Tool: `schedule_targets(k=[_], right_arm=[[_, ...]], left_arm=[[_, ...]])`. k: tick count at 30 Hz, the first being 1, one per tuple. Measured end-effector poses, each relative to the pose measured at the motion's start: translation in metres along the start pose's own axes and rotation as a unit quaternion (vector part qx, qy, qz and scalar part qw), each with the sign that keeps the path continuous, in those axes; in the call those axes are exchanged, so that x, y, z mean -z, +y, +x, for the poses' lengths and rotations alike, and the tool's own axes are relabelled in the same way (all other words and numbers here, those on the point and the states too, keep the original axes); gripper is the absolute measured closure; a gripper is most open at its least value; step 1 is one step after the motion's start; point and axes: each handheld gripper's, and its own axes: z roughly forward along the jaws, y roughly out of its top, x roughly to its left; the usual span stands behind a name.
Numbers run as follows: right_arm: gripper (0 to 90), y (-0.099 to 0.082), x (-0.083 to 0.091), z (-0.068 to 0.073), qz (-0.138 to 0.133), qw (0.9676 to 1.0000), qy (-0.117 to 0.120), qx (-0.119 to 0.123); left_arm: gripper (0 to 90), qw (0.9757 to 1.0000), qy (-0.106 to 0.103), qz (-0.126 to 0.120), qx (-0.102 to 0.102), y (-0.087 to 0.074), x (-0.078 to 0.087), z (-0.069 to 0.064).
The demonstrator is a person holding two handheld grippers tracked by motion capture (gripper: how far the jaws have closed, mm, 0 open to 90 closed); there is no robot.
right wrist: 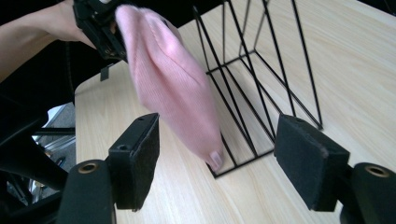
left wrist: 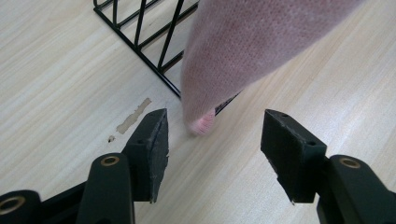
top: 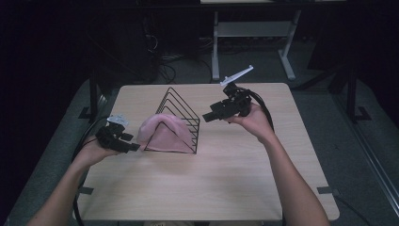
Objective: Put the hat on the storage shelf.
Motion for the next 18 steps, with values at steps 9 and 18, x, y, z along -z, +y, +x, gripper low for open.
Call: schedule_targets(k=[9, 18], right_arm=[[29.5, -0.02, 0.015, -0.008, 0.0, 0.9997, -0.015, -0.017], [29.3, -0.039, 0.027, -0.013, -0.002, 0.999, -0.028, -0.035]], left_arm=[[39.3, 1.0, 0.001, -0.001, -0.002, -0.003, 0.001, -0.003], [37.3, 1.0, 0.005, -0.007, 0.002, -0.008, 0.006, -0.005]])
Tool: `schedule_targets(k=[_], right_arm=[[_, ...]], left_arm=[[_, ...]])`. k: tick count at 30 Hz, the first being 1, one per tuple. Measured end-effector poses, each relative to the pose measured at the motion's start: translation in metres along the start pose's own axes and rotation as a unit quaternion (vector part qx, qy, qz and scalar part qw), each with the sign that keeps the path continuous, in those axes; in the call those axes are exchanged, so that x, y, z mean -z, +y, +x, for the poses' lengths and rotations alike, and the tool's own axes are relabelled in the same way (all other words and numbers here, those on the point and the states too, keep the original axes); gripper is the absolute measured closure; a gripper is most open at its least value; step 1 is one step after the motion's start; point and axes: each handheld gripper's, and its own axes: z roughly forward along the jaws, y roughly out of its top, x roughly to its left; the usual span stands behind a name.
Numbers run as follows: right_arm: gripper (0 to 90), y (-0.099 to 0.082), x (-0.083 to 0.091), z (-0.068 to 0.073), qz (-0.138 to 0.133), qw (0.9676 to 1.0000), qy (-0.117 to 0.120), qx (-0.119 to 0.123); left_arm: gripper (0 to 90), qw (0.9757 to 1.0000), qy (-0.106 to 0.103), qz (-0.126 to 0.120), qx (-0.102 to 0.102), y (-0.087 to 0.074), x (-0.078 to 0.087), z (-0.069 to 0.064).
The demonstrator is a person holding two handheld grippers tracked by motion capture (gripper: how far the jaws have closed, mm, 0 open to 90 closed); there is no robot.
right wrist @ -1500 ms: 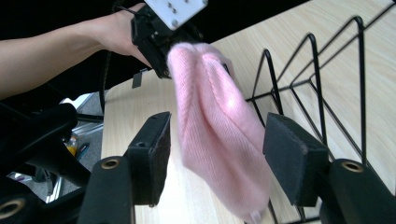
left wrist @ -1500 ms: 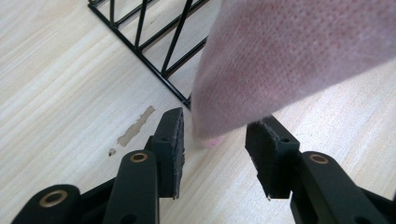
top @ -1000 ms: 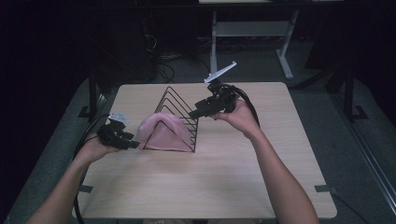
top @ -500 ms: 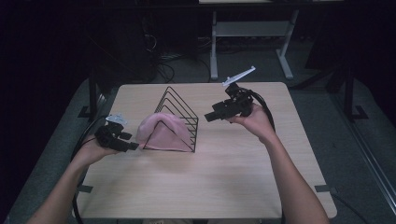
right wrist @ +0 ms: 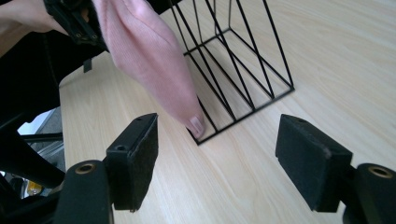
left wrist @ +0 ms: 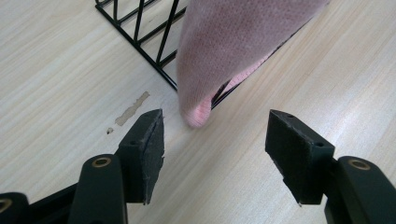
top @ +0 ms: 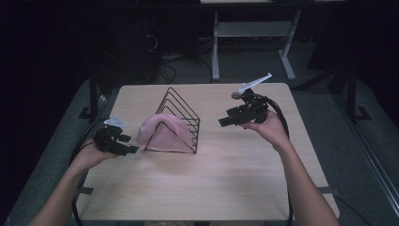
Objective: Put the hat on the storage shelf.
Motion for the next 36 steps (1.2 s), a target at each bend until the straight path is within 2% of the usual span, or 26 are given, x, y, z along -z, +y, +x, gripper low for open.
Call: schedule_targets(k=[7, 18, 20, 23, 30, 31, 36], right_arm=[[29.1, -0.019, 0.009, -0.006, -0.004, 0.9998, -0.009, -0.015], [27.8, -0.052, 0.019, -0.014, -0.01, 0.9989, -0.015, -0.044], [27.1, -0.057, 0.02, -0.015, -0.007, 0.9987, -0.02, -0.047], [25.9, -0.066, 0.023, -0.015, -0.009, 0.9983, -0.024, -0.052], [24.7, -0.084, 0.029, -0.018, -0.015, 0.9969, -0.036, -0.068], [24.7, -0.088, 0.03, -0.018, -0.016, 0.9967, -0.038, -0.069], [24.6, -0.106, 0.035, -0.018, -0.012, 0.9958, -0.047, -0.078]], left_arm=[[36.4, 1.0, 0.003, -0.007, -0.004, -0.003, 0.003, -0.006], [34.5, 0.9999, -0.005, -0.006, 0.008, -0.013, -0.002, -0.008], [33.8, 1.0, -0.005, -0.006, 0.003, -0.013, -0.002, -0.009], [31.2, 0.9998, -0.008, -0.016, 0.006, -0.014, -0.001, -0.011], [28.3, 0.9999, -0.006, -0.013, 0.004, -0.017, -0.001, -0.015], [28.0, 0.9998, -0.006, -0.018, 0.011, -0.018, -0.001, -0.016], [27.7, 0.9999, -0.005, -0.014, 0.008, -0.023, 0.0, -0.023]])
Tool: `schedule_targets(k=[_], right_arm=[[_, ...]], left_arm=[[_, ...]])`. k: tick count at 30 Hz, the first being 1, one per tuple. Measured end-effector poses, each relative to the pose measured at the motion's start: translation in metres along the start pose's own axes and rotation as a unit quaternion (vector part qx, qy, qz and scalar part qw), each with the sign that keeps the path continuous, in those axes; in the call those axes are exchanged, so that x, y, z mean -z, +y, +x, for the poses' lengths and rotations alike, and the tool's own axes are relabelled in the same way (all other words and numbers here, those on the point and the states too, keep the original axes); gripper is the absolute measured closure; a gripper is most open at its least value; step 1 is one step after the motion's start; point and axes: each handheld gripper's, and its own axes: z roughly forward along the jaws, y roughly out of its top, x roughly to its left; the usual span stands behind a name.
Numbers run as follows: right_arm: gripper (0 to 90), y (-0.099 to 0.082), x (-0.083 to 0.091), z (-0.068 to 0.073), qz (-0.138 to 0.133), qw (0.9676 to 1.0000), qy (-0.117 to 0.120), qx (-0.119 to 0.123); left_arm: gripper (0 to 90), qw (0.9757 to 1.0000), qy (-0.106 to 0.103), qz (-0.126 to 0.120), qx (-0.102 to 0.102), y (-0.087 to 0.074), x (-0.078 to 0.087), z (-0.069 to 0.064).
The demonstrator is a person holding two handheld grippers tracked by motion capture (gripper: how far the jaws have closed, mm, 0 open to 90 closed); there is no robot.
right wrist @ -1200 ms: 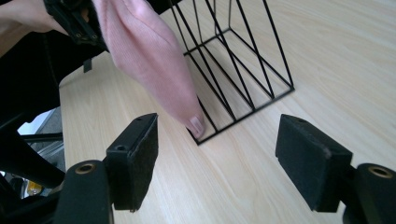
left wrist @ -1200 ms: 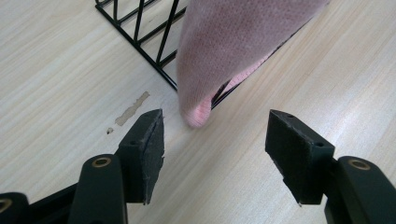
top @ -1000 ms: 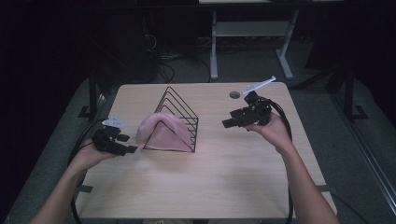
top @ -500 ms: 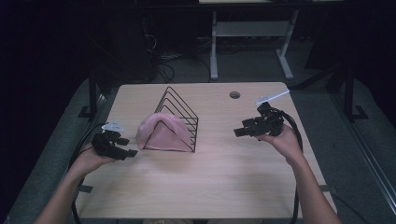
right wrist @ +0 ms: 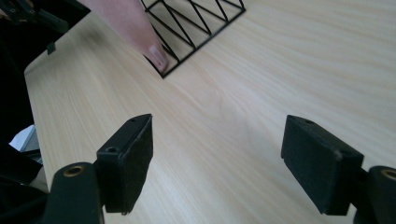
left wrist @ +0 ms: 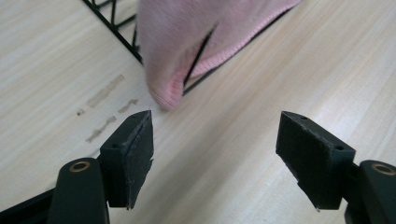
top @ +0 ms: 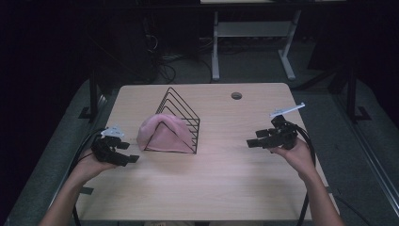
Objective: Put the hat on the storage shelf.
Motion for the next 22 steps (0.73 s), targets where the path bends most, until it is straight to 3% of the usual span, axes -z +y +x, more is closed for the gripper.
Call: schedule_targets(k=[4, 14, 19, 22], right_arm=[[24.6, -0.017, 0.007, -0.002, 0.002, 0.9999, -0.009, -0.004], [24.7, -0.065, 0.019, -0.007, 0.008, 0.9993, -0.028, -0.023], [24.1, -0.08, 0.02, 0.005, 0.017, 0.9989, -0.044, -0.009], [24.0, -0.092, 0.021, 0.017, 0.017, 0.9977, -0.065, -0.004]], left_arm=[[27.4, 0.9999, -0.001, 0.004, -0.01, -0.003, -0.001, -0.01], [25.2, 1.0, -0.005, -0.006, 0.001, -0.014, -0.008, -0.023], [23.1, 0.9993, -0.025, -0.023, -0.015, -0.016, -0.006, -0.038], [22.7, 0.9982, -0.039, -0.042, -0.02, -0.015, -0.002, -0.051]])
